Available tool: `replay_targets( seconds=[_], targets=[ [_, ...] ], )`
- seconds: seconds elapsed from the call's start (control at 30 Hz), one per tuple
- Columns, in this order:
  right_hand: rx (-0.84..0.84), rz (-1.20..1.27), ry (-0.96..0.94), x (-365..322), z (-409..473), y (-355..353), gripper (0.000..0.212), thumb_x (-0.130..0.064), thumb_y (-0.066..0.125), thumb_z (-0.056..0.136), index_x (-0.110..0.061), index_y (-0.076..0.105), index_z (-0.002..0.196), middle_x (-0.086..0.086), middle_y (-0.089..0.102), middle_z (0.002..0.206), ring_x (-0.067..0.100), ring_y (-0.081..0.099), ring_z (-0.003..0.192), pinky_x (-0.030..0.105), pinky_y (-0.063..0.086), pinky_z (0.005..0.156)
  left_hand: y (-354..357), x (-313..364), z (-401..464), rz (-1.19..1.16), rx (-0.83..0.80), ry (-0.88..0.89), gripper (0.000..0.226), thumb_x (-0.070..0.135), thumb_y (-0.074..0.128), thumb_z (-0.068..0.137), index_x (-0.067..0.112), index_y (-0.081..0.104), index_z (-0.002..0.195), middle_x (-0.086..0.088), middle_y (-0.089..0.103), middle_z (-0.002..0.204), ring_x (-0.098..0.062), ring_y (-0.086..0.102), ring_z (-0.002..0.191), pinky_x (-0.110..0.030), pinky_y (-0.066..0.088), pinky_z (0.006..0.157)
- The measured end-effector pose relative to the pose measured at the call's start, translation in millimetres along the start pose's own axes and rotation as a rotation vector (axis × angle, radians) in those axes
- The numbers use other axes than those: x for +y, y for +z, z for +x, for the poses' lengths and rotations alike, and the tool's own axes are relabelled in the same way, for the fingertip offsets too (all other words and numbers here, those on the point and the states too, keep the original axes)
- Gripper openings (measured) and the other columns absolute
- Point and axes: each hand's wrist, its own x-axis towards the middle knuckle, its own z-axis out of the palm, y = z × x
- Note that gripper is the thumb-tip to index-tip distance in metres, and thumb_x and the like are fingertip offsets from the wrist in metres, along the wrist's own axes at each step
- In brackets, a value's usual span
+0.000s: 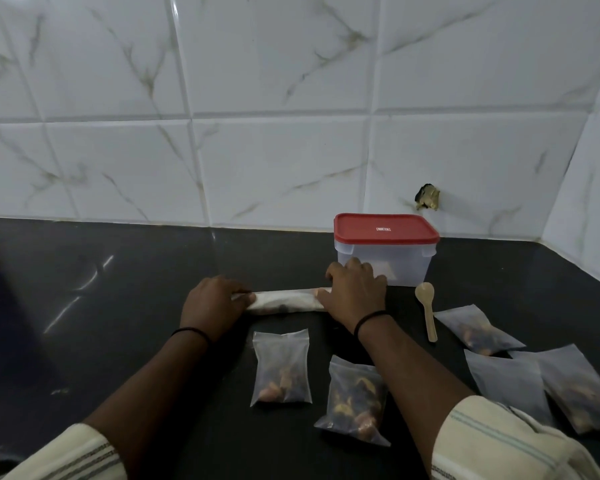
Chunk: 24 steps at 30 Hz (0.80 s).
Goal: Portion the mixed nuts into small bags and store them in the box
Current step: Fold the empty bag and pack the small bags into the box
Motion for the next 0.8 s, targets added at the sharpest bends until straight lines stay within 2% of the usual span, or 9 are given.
replay_targets(
  seconds=[0.1, 0.2, 0.3, 0.4, 0.47, 0.63, 0.8],
  targets=[
    [0.079, -0.013, -0.156, -2.3, -0.1, 1.6, 0.027, -0.026, 0.060, 0.091, -0.023, 0.062, 0.118, 0.001, 0.058, 0.124, 0.025, 0.051, 0.114, 0.041, 0.042, 0.093, 1.4, -1.5, -1.0, 0.006, 0.026, 0.007, 0.016, 0.040, 0.066, 0.088, 0.032, 0.074, 0.099, 0.003, 0.070, 0.105, -0.020, 0.062, 0.098, -0.033, 0.048, 0.081],
    [0.056, 0.049, -0.398, -10.2, -4.1, 2.0, 0.040, -0.002, 0.057, 0.087, -0.017, 0.066, 0.122, 0.006, 0.062, 0.129, 0.028, 0.056, 0.117, 0.041, 0.044, 0.098, 3.1, -3.4, -2.8, 0.002, 0.027, 0.019, 0.011, 0.040, 0.067, 0.086, 0.034, 0.072, 0.095, 0.005, 0.068, 0.104, -0.019, 0.059, 0.098, -0.036, 0.047, 0.083],
    [-0.109, 0.101, -0.459, -14.5, -8.4, -0.9, 0.039, -0.015, 0.052, 0.098, -0.020, 0.057, 0.137, 0.005, 0.060, 0.138, 0.025, 0.055, 0.123, 0.041, 0.041, 0.105, 3.9, -3.9, -4.7, -0.005, 0.057, 0.040, 0.009, 0.038, 0.069, 0.085, 0.033, 0.071, 0.092, 0.004, 0.066, 0.099, -0.020, 0.057, 0.096, -0.035, 0.045, 0.081],
    [-0.167, 0.123, -0.419, -15.6, -8.8, -3.1, 0.037, -0.034, 0.043, 0.104, -0.024, 0.055, 0.137, 0.002, 0.062, 0.134, 0.023, 0.055, 0.123, 0.043, 0.041, 0.103, 4.1, -4.0, -6.0, -0.008, 0.087, 0.074, 0.008, 0.035, 0.070, 0.084, 0.030, 0.071, 0.091, 0.004, 0.064, 0.095, -0.021, 0.056, 0.095, -0.035, 0.043, 0.078],
    [-0.176, 0.143, -0.386, -15.4, -8.7, -5.0, 0.036, -0.039, 0.044, 0.102, -0.027, 0.058, 0.133, 0.000, 0.062, 0.131, 0.021, 0.055, 0.120, 0.043, 0.041, 0.101, 3.8, -1.6, -7.5, -0.016, 0.112, 0.099, 0.008, 0.034, 0.071, 0.084, 0.029, 0.072, 0.090, 0.004, 0.064, 0.095, -0.021, 0.055, 0.095, -0.035, 0.041, 0.078],
    [-0.159, 0.282, -0.332, -17.3, -12.3, -10.7, 0.019, -0.036, 0.064, 0.091, -0.028, 0.073, 0.106, -0.007, 0.071, 0.108, 0.012, 0.063, 0.099, 0.033, 0.051, 0.087, 2.5, 5.3, -12.6, 0.053, 0.202, 0.095, 0.008, 0.036, 0.075, 0.080, 0.031, 0.072, 0.086, 0.004, 0.061, 0.089, -0.022, 0.053, 0.094, -0.032, 0.027, 0.073],
    [-0.156, 0.280, -0.287, -20.6, -18.3, -19.1, 0.016, -0.033, 0.068, 0.087, -0.025, 0.075, 0.099, -0.007, 0.073, 0.100, 0.012, 0.066, 0.093, 0.033, 0.055, 0.081, -2.9, 12.3, -20.6, 0.115, 0.255, 0.116, 0.012, 0.038, 0.080, 0.071, 0.033, 0.073, 0.079, 0.002, 0.056, 0.085, -0.025, 0.054, 0.087, -0.032, 0.028, 0.071]
  ],
)
